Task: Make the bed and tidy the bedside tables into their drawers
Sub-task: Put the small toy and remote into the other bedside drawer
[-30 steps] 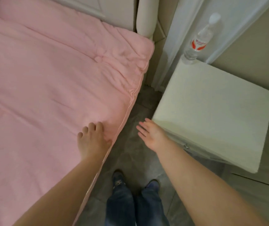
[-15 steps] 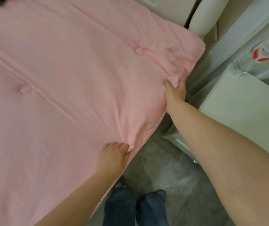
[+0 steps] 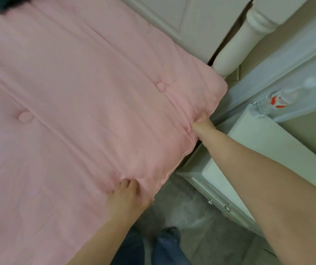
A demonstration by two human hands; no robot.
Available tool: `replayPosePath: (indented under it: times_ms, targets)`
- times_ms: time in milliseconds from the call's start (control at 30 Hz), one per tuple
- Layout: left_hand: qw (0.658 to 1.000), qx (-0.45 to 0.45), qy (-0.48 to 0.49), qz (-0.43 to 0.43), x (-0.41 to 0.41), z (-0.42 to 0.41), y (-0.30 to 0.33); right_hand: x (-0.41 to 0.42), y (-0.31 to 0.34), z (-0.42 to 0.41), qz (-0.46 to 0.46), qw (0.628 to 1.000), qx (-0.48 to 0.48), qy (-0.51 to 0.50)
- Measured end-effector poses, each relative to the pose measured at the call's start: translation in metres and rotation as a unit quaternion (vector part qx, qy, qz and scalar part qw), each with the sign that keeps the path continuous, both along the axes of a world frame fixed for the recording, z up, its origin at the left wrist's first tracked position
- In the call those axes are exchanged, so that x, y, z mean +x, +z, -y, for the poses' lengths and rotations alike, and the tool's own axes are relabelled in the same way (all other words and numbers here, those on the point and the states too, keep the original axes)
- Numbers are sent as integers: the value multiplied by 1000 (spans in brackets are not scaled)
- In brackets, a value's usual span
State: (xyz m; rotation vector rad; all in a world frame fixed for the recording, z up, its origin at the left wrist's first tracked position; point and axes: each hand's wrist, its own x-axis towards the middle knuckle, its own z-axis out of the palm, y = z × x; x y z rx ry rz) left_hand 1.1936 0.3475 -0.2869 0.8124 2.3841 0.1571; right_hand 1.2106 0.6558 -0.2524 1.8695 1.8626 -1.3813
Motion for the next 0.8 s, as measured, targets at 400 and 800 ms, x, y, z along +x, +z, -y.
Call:
replayPosePath:
  times_ms: [400,800]
  targets:
    - [991,-39,-112,-67,11,-48,-29,2,-32,-100,-51,970,219,90]
    - [994,-53,-56,74,4,-42,-32,-21,-7,-43,-108,857,296,409]
